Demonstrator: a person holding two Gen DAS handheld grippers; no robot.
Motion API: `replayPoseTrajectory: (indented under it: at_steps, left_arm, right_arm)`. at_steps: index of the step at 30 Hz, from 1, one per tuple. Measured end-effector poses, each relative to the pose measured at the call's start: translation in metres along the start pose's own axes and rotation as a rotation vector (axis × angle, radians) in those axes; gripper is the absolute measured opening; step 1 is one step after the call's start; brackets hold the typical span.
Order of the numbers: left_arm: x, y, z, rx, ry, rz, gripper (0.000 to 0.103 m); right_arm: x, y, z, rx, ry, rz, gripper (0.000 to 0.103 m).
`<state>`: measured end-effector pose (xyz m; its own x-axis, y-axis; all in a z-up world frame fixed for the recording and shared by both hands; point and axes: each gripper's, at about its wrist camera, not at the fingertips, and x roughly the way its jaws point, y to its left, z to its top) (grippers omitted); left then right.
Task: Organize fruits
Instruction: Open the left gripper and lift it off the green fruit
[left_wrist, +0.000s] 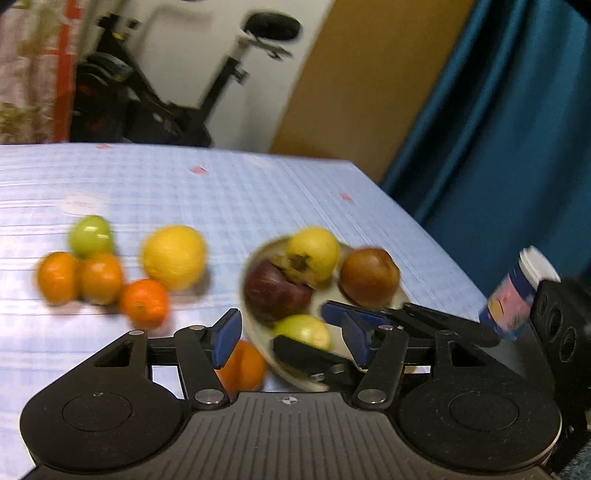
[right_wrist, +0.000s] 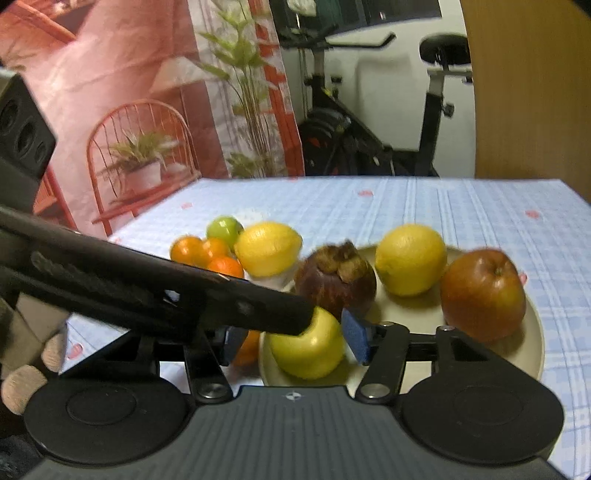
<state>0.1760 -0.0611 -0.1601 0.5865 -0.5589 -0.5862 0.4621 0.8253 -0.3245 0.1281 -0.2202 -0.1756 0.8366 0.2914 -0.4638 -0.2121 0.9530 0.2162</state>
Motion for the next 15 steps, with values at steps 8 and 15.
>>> replayPoseTrajectory:
  at_steps: [8,15]
  left_arm:
    - [-0.053,0.055,-0.004,-0.194,-0.142,0.191,0.063]
    - [-0.075,0.082,0.006,-0.227,-0.216,0.270,0.061]
  right_arm:
    - [-0.002,0.002,0.000,-0.016,-0.051,0.032,0.059]
    - [-0.002,0.007,0.001,-0.031,-0.057,0.050,0.059]
